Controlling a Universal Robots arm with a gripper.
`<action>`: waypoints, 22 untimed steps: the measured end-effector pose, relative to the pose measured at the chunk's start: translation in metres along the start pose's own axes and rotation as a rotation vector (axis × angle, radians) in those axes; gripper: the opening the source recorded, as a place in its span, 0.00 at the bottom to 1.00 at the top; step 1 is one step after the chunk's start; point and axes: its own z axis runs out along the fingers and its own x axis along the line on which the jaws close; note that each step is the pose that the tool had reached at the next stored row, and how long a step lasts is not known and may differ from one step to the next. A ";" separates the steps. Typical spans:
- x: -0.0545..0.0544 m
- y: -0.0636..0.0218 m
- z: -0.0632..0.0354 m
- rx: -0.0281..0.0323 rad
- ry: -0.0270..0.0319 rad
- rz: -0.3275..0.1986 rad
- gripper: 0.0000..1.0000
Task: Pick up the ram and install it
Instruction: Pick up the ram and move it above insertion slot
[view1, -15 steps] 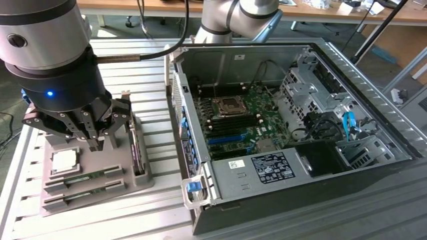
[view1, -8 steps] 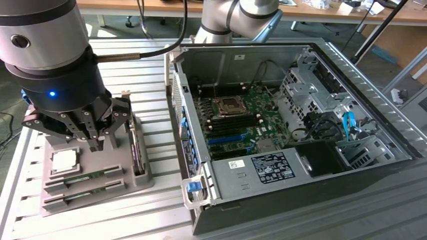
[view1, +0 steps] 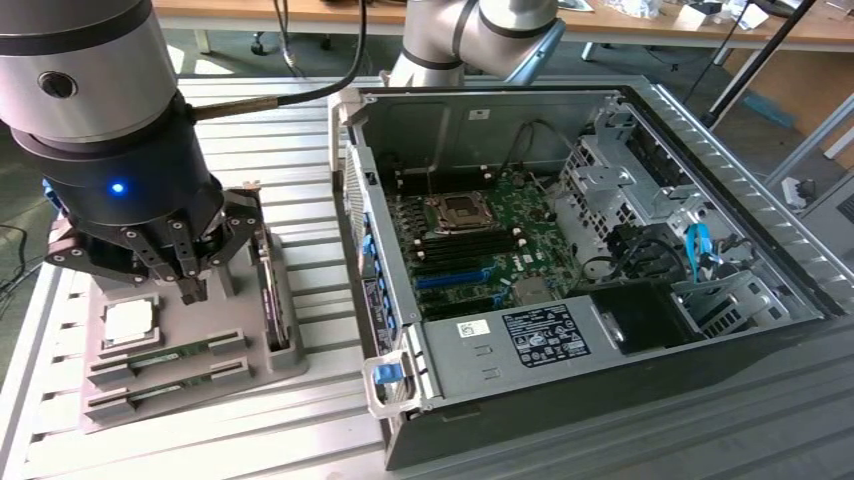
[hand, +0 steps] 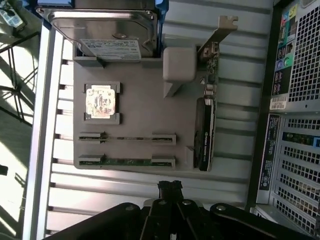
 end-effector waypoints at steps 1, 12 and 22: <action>0.000 0.0000 0.0001 -0.0005 -0.0002 -0.019 0.11; 0.000 0.0000 0.0010 -0.0072 -0.0023 -0.252 0.11; 0.000 0.0000 0.0021 -0.0132 -0.0043 -0.460 0.11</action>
